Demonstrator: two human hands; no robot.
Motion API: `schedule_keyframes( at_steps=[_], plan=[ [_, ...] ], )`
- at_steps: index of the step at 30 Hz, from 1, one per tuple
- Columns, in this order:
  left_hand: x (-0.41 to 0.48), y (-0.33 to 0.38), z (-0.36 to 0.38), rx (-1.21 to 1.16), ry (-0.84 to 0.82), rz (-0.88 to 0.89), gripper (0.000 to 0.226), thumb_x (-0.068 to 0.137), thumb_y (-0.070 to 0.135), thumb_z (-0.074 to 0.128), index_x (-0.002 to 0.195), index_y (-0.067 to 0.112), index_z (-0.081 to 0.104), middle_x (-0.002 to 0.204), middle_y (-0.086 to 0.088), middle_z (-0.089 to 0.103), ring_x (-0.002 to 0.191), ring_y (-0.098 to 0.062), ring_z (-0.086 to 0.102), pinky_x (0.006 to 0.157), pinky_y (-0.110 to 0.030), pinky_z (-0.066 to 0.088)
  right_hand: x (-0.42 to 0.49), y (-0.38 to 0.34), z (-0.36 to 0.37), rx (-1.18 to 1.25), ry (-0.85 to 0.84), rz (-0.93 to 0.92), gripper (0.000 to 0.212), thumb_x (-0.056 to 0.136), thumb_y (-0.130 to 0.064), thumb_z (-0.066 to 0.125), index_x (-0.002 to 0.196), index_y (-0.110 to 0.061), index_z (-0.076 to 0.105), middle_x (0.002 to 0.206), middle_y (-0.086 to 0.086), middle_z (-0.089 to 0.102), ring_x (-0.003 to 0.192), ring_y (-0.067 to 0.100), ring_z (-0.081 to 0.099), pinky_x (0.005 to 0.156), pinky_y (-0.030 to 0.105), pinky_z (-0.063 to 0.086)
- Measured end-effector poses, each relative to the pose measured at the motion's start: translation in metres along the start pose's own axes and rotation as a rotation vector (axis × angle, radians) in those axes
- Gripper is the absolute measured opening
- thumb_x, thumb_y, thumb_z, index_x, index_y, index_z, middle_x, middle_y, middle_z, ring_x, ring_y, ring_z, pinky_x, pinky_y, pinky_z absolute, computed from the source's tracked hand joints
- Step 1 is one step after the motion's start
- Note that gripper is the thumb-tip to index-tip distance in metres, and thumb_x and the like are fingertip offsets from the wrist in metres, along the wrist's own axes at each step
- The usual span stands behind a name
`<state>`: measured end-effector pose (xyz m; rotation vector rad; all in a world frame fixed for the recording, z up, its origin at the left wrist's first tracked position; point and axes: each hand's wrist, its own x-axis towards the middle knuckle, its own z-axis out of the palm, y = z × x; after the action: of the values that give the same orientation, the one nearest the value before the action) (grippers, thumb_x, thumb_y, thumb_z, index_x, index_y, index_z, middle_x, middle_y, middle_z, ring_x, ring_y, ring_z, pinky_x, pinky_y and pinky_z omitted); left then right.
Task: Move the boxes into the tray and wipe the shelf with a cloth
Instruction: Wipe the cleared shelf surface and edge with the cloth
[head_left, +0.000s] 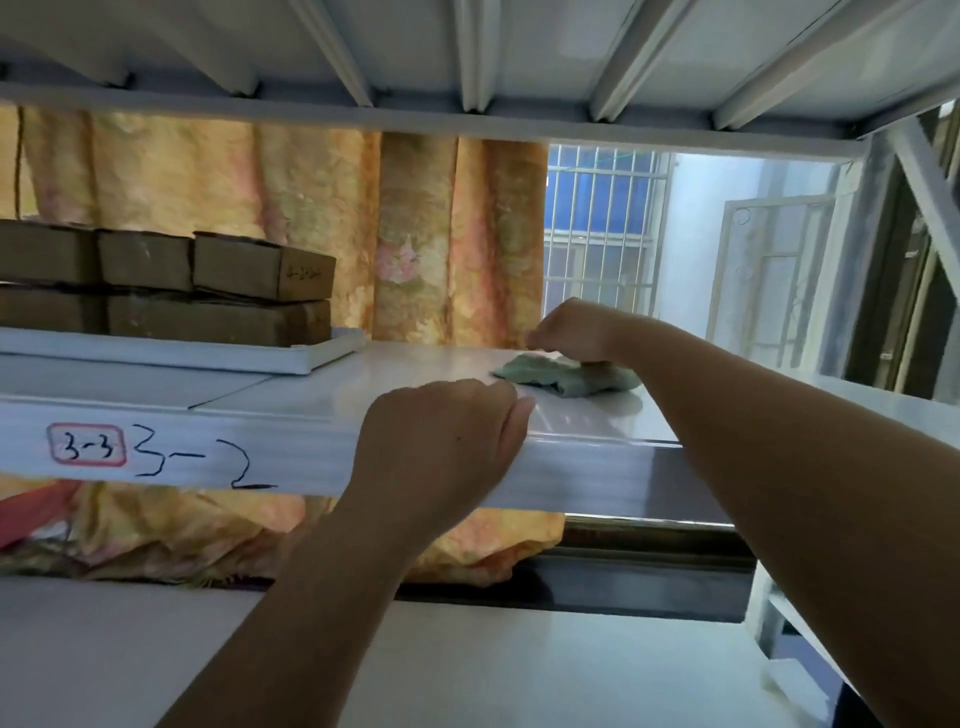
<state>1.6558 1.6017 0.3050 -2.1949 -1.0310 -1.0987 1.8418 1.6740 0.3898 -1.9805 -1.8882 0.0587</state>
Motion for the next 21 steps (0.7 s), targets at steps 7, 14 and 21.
schedule_keyframes(
  at_steps=[7,14,21],
  plan=[
    [-0.014,-0.005,0.009,-0.063,0.063,0.057,0.051,0.093,0.039,0.028,0.074,0.015,0.069,0.063,0.001,0.069,0.049,-0.018,0.061,0.046,-0.029,0.047,-0.006,0.011,0.002,-0.136,-0.288,0.198,0.067,0.093,-0.061,0.035,0.146,-0.020,0.037,0.153,0.004,0.034,0.136,0.026,0.037,0.114,0.042,0.027],
    [-0.014,-0.007,-0.002,-0.124,-0.029,0.038,0.058,0.091,0.046,0.019,0.079,0.021,0.069,0.068,0.005,0.070,0.056,-0.012,0.062,0.047,-0.026,0.042,0.006,0.017,-0.003,-0.559,-0.318,0.246,0.021,0.097,-0.019,0.042,0.096,-0.004,0.058,0.098,0.010,0.053,0.082,0.022,0.049,0.078,0.030,0.036],
    [-0.011,-0.027,-0.012,-0.227,-0.091,0.075,0.064,0.085,0.051,0.014,0.095,0.023,0.070,0.091,0.004,0.074,0.080,-0.012,0.068,0.069,-0.037,0.055,0.047,0.015,0.004,-0.868,-0.335,0.212,0.041,0.086,-0.010,0.045,0.125,0.000,0.053,0.110,0.014,0.055,0.099,0.029,0.054,0.096,0.036,0.046]
  ],
)
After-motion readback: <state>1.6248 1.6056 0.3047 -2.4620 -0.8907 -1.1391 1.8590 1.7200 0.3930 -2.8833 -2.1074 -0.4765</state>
